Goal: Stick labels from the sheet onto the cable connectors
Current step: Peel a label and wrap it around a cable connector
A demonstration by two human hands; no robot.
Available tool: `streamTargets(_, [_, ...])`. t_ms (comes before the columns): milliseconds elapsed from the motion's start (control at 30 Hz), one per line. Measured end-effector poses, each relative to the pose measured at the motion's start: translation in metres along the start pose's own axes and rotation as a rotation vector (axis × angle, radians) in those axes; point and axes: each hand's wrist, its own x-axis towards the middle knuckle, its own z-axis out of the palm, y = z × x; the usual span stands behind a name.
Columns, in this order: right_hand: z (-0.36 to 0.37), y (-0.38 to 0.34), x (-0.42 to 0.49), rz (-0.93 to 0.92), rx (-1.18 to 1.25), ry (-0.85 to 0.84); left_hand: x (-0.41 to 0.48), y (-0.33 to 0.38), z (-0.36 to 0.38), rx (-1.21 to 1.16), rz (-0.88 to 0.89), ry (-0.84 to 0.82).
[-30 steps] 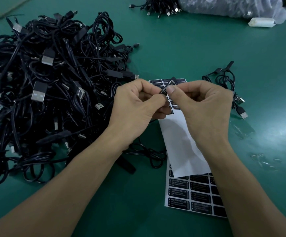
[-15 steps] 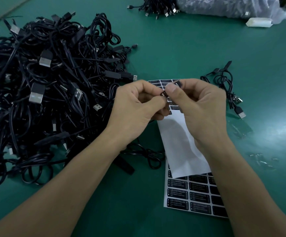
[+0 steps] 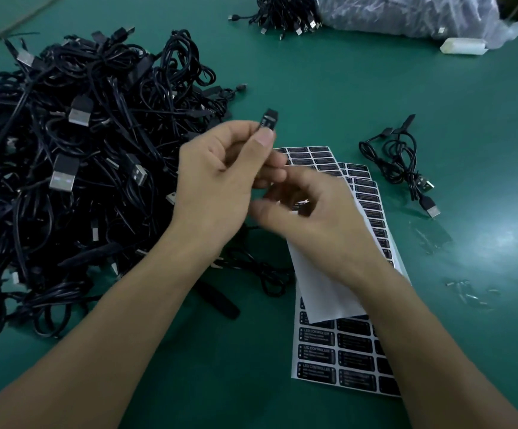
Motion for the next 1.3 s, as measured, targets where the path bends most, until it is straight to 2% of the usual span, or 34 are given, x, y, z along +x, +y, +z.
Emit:
streamTargets(100, [0.006,0.002,-0.004,-0.004,-0.176,-0.096,0.001,0.005,-0.003,-0.064,0.017,0.055])
streamTargets(233, [0.012,-0.001,-0.007,-0.049,-0.063,-0.232,0.004,0.009,-0.01,-0.159,0.022,0.105])
streamTargets(367, [0.01,-0.006,-0.011,-0.079,0.06,-0.343,0.006,0.01,-0.01,-0.153,-0.023,0.149])
streamTargets(433, [0.009,-0.005,-0.012,-0.072,-0.025,-0.373,0.006,0.009,-0.01,-0.144,-0.037,0.151])
streamTargets(533, [0.012,-0.001,-0.01,-0.135,-0.104,-0.299,0.006,0.008,-0.011,-0.149,-0.03,0.151])
streamTargets(633, [0.012,0.0,-0.007,-0.076,0.096,-0.146,0.007,0.009,-0.012,-0.231,-0.088,0.159])
streamTargets(733, [0.007,0.0,-0.001,-0.069,0.382,0.034,0.009,0.007,-0.011,-0.205,-0.163,0.168])
streamTargets(800, [0.004,-0.002,0.001,-0.064,0.49,0.044,0.008,0.003,-0.009,-0.084,-0.171,0.135])
streamTargets(867, [0.005,-0.002,0.001,-0.07,0.527,-0.021,0.007,-0.002,-0.008,0.102,-0.136,0.057])
streamTargets(933, [0.006,-0.003,0.0,-0.07,0.532,-0.055,0.006,-0.007,-0.009,0.262,-0.08,-0.026])
streamTargets(1000, [0.002,-0.006,0.002,-0.054,0.481,0.002,0.005,-0.012,-0.011,0.419,-0.031,-0.085])
streamTargets(1067, [-0.012,-0.007,0.008,-0.01,0.366,0.143,0.002,-0.014,-0.008,0.593,0.044,-0.16])
streamTargets(1133, [-0.034,-0.004,0.017,0.052,0.202,0.311,-0.004,-0.013,-0.004,0.783,0.092,-0.314])
streamTargets(1233, [-0.072,0.009,0.028,0.132,-0.202,0.489,-0.009,-0.013,0.0,1.193,0.137,-0.617])
streamTargets(1300, [-0.092,0.021,0.032,0.175,-0.433,0.557,-0.01,-0.015,0.0,1.28,0.134,-0.697])
